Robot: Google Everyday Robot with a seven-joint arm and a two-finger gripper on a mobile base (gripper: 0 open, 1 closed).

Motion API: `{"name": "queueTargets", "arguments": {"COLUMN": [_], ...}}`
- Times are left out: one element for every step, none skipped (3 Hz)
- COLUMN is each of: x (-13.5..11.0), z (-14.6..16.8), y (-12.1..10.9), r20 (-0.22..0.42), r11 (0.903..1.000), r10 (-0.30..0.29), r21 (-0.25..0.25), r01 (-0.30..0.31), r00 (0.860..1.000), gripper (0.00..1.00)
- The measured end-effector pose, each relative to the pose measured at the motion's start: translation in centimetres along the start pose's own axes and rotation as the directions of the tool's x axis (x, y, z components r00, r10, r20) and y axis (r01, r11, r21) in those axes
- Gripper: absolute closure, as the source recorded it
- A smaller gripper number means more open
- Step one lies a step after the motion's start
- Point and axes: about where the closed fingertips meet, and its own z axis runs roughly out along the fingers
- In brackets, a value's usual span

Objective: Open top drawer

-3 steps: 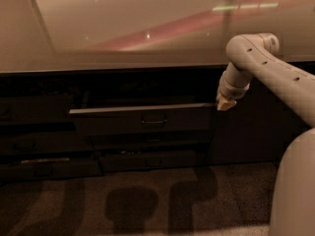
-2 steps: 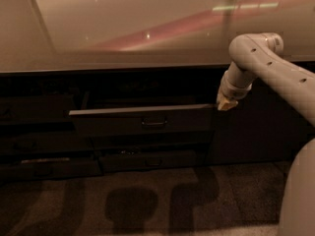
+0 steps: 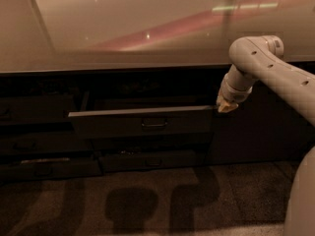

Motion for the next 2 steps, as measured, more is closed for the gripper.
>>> {"name": "queueTargets", "arguments": {"x": [-0.04,-0.07], "z": [-0.10,-0.05], "y": [0.14,0.70], "r20": [0.000,0.002], "r11": [1.0000,1.0000], "r10": [-0.002,-0.005], "r21": [-0.002,-0.008], "r01": [0.002,0.005], "r00": [1.000,1.000], "gripper": [1.00,1.00]}}
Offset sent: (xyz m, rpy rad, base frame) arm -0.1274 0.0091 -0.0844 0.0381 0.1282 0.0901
